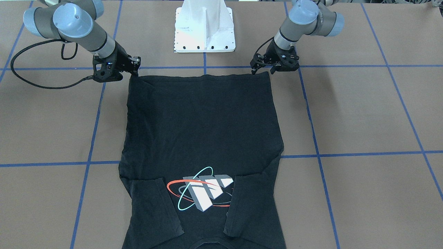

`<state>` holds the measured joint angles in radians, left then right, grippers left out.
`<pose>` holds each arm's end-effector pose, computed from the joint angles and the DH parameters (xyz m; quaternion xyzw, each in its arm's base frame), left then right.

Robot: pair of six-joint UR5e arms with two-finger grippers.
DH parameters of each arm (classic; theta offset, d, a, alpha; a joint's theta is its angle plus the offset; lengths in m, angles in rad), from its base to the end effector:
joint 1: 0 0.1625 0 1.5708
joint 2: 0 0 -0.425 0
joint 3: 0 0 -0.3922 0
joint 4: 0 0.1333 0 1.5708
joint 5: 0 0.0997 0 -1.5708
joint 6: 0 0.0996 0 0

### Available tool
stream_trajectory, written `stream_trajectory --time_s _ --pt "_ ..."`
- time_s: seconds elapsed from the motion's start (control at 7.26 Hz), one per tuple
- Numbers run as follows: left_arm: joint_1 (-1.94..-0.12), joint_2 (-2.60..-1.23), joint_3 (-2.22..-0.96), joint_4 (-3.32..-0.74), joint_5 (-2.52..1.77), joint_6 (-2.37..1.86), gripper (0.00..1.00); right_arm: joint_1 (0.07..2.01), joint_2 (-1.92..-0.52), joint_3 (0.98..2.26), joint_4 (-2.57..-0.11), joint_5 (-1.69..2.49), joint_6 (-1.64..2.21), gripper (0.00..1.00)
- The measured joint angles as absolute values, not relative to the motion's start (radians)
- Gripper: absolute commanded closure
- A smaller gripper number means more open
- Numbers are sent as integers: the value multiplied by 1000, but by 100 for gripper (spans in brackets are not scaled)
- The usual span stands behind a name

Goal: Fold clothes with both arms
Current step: 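Hold both hem corners and lift them slightly off the table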

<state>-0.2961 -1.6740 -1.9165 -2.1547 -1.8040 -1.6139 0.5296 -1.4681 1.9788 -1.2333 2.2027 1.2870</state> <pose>0.4761 -0.2606 0.3791 -0.0385 0.4992 -0.0892 0.8610 -0.4042 -0.3229 0.3719 -0.1054 -0.4712 -0.0207 0.8754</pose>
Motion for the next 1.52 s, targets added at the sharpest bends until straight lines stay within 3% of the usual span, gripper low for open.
stream_trajectory --time_s 0.69,0.96,1.1,1.52 --pt "-296 -1678 -1916 -2154 -1805 -1614 48 539 -1471 1979 -1233 2221 1287 100" --pt "-296 -1677 -1918 -2155 -1805 -1614 87 540 -1471 1979 -1233 2223 1287 100" --pt "-297 -1676 -1921 -2154 -1805 -1614 100 540 -1471 1979 -1233 2223 1287 100" --pt "-302 -1673 -1932 -2154 -1806 -1614 100 541 -1472 1980 -1232 2220 1286 100"
